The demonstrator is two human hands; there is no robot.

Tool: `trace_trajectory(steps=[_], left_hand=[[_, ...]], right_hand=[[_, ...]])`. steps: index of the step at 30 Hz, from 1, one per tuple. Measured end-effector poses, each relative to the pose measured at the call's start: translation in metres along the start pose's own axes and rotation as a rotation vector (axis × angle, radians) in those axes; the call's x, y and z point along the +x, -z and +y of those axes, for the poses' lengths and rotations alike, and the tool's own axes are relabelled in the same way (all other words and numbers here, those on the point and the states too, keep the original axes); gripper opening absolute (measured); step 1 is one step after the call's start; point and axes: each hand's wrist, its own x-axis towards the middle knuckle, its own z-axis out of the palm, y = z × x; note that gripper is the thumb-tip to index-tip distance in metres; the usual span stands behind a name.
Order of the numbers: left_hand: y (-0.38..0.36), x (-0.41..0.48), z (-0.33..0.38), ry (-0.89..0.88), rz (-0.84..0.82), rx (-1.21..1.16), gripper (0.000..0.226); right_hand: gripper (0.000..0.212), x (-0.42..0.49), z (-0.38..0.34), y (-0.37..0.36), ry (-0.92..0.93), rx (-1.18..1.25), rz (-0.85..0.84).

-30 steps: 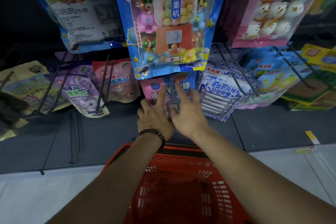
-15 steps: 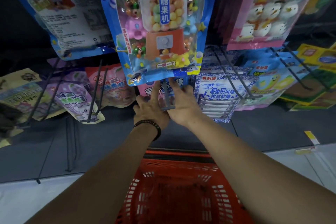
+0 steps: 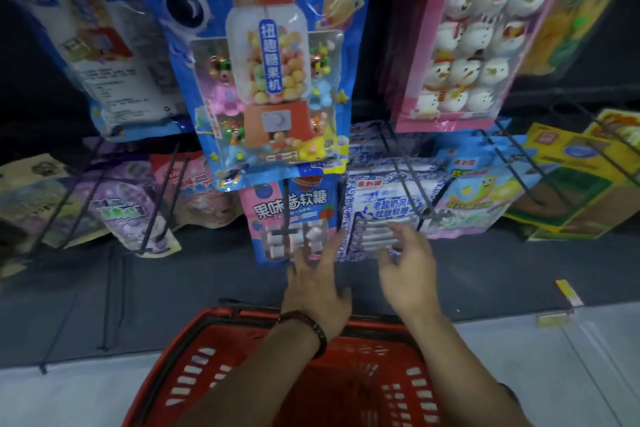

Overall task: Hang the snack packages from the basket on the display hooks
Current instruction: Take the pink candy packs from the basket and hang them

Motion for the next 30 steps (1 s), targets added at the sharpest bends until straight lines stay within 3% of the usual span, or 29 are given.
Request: trace_trajectory(steps=[2, 4, 8, 22, 26, 30], left_hand=[[-0.01, -0.001, 0.017, -0.027, -0.022, -0.004, 0.101], [-0.014, 0.001, 0.035, -0.051, -0.02, -0.029, 0.108], [-0.023, 0.011, 0.064, -0.067, -0.033, -0.044, 0.112], [-0.025, 0.077, 0.08, 0.064, 0.038, 0.074, 0.118], [-0.019, 0.095, 0.085, 0.106, 0.016, 0.105, 0.116], [-0.02, 0.099, 0.089, 0.105, 0.009, 0.06, 0.106]], right_hand=[[0.045, 0.0, 0.013, 0.009, -0.065, 0.06, 0.132], [0.048, 0.0, 0.017, 0.012, -0.044, 0.068, 0.161], [0.042, 0.015, 0.016, 0.012, 0.017, 0.034, 0.09], [0.089, 0.086, 0.033, 0.009, 0.16, 0.209, -0.203], [0.068, 0.089, 0.026, 0.006, 0.12, 0.259, -0.251], [0.067, 0.087, 0.03, 0.007, 0.127, 0.239, -0.269]])
